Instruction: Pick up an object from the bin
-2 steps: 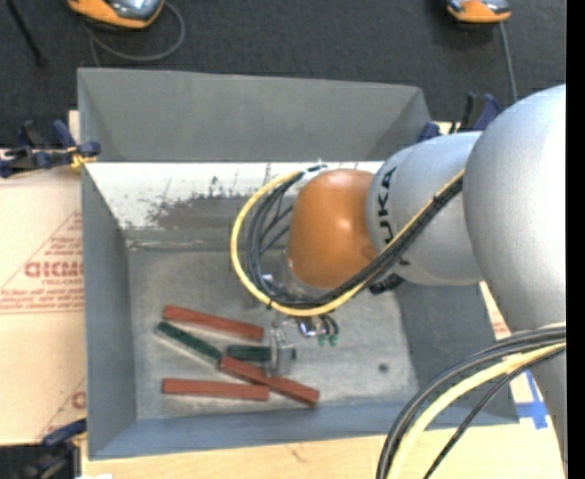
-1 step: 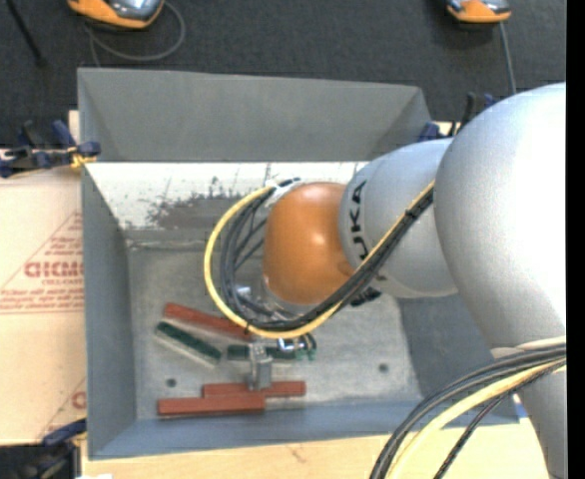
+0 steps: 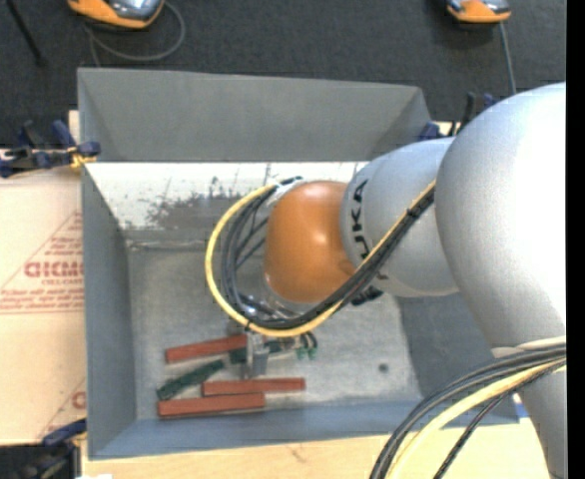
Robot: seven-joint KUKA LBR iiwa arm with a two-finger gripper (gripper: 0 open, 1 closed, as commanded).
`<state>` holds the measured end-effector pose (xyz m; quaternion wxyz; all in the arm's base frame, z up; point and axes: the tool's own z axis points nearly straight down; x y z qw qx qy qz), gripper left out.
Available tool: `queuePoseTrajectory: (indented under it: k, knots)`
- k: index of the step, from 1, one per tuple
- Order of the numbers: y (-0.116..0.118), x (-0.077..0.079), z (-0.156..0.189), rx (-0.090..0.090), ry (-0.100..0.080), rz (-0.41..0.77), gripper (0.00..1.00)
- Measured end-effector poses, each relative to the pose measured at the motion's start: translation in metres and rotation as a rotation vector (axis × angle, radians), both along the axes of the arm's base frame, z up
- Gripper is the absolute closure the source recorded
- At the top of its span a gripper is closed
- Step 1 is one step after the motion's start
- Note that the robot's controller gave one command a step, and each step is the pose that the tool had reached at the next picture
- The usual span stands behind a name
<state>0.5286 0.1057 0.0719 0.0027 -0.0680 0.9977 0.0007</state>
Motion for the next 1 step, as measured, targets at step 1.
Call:
queuePoseTrajectory:
  k: [1]
  knots:
    - [-0.0149,-0.0050,0.1451,0.001,-0.005,-0.059,1.00]
